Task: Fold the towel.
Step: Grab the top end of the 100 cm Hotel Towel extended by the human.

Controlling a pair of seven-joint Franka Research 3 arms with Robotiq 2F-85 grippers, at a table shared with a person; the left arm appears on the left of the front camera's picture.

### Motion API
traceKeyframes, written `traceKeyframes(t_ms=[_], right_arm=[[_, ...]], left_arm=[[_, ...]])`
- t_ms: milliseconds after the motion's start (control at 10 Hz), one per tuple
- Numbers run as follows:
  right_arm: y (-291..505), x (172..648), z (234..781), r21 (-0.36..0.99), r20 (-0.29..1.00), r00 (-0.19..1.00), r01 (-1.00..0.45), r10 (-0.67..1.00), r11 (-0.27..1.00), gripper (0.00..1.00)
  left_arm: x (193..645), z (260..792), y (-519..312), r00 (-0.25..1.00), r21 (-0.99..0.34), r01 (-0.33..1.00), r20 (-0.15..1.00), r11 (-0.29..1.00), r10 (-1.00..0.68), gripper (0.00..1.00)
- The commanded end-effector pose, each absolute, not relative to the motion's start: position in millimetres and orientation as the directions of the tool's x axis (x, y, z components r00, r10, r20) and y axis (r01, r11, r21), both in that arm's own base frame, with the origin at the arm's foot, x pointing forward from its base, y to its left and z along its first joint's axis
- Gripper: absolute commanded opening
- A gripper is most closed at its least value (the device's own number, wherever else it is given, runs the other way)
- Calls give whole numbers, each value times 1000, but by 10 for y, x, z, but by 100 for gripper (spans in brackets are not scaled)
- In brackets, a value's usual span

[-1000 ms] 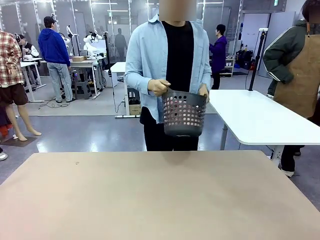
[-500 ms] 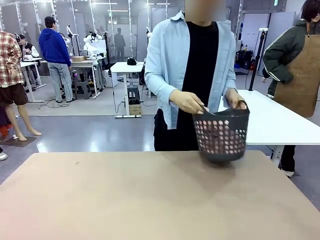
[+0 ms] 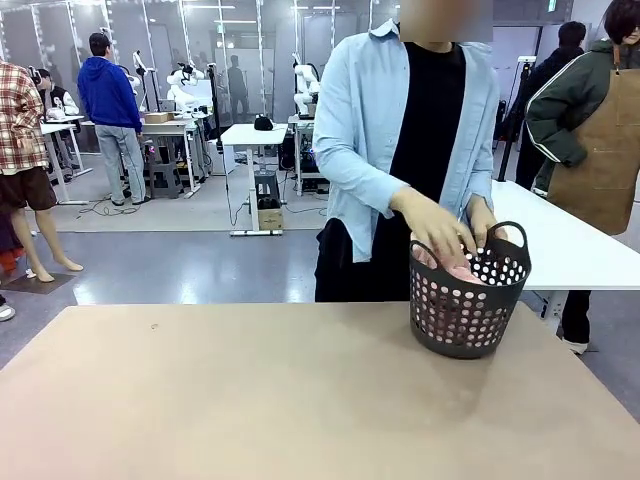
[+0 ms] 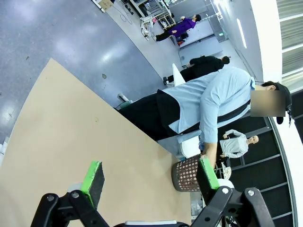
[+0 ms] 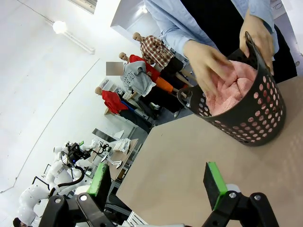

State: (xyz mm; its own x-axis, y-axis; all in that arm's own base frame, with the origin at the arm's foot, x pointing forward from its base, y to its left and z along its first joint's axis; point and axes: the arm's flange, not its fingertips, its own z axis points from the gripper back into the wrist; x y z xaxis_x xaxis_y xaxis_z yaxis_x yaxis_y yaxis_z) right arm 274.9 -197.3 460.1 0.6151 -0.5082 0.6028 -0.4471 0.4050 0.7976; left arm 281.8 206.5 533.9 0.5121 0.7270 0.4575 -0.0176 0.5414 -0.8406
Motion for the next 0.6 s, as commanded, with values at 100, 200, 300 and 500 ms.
traceKeyframes(t_ms=[100, 200, 300, 500], right_arm=[[-1993, 2771, 4622, 791, 611, 603, -458, -512, 406, 100], [-1993, 2771, 4622, 791, 611, 603, -458, -512, 406, 100], [-1993, 2771, 4622, 791, 611, 603, -458, -512, 406, 100], [-1993, 2771, 4622, 791, 611, 603, -458, -512, 406, 100]], left_arm=[[2851, 5334, 2074, 510, -843, 4, 465, 538, 724, 100], [2851, 5334, 2074, 510, -843, 4, 465, 538, 724, 100], [2851, 5334, 2074, 510, -843, 4, 465, 538, 724, 100], [2851, 5334, 2074, 510, -843, 4, 465, 538, 724, 100]])
